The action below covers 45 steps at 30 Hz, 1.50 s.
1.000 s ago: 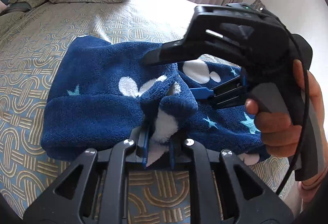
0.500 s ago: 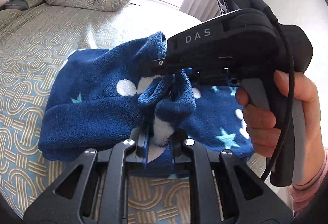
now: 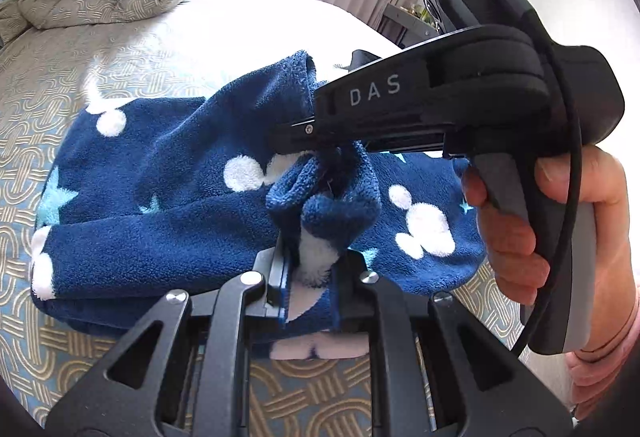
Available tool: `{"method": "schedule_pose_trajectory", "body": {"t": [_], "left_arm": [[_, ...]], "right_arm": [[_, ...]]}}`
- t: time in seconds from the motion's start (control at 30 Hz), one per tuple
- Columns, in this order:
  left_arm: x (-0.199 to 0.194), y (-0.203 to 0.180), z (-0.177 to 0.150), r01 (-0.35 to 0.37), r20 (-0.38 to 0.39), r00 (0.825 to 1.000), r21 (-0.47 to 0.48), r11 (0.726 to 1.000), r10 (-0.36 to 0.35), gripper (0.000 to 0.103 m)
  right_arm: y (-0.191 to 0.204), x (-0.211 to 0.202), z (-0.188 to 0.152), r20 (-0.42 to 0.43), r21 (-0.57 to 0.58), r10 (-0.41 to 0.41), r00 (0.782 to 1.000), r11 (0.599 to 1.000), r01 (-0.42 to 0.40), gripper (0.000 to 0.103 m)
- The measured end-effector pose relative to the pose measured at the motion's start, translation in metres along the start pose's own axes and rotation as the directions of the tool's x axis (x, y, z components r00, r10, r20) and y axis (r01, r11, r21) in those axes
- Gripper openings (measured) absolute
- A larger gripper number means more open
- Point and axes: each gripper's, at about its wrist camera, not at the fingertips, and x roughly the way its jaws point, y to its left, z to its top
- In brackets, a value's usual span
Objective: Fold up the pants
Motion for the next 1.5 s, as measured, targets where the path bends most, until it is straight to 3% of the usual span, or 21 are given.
{"method": "schedule_pose_trajectory", "body": {"t": [0.23, 0.9, 1.0, 1.07, 1.13, 1.2, 1.33, 1.43, 1.5], "left_arm": [[0.012, -0.014, 0.003, -0.014, -0.027, 1.0, 0.02, 1.0, 0.015, 0.016], [0.034, -0.022, 0.009, -0.027, -0.083, 0.996, 0.072, 0.997, 0.033, 0.018], [0.028, -0.027, 0.007, -0.042, -0.071, 0.996, 0.115, 0.992, 0.05, 0.031], [0.016, -0.028, 0.002, -0.093, -0.039, 0.994, 0.179, 0.979, 0.101, 0.048], [0.003, -0.027, -0.005, -0.144, -0.001, 0.989, 0.248, 0.958, 0.149, 0.054], [-0.013, -0.022, -0.016, -0.222, 0.041, 0.974, 0.315, 0.923, 0.221, 0.058], [-0.035, 0.009, -0.036, -0.43, 0.12, 0.902, 0.362, 0.827, 0.416, 0.059], [-0.04, 0.047, -0.043, -0.508, 0.09, 0.856, 0.323, 0.798, 0.508, 0.061], [-0.038, 0.067, -0.047, -0.529, 0.066, 0.841, 0.303, 0.792, 0.536, 0.061]], "right_arm": [[-0.026, -0.002, -0.004, 0.01, 0.027, 0.032, 0.999, 0.999, -0.032, 0.015], [-0.05, -0.005, -0.016, 0.005, 0.019, 0.036, 0.999, 0.999, -0.036, 0.016], [-0.054, -0.004, -0.017, 0.004, 0.042, 0.064, 0.998, 0.997, -0.064, 0.016], [-0.056, -0.005, -0.017, 0.009, 0.056, 0.074, 0.997, 0.996, -0.075, 0.016], [-0.056, -0.007, -0.016, 0.013, 0.057, 0.082, 0.997, 0.995, -0.083, 0.016], [-0.054, -0.008, -0.015, 0.016, 0.054, 0.085, 0.996, 0.995, -0.086, 0.016], [-0.052, -0.011, -0.014, 0.023, 0.051, 0.09, 0.996, 0.994, -0.091, 0.016], [-0.051, -0.012, -0.013, 0.024, 0.051, 0.089, 0.996, 0.995, -0.09, 0.016], [-0.051, -0.012, -0.013, 0.02, 0.057, 0.088, 0.996, 0.994, -0.089, 0.016]]}}
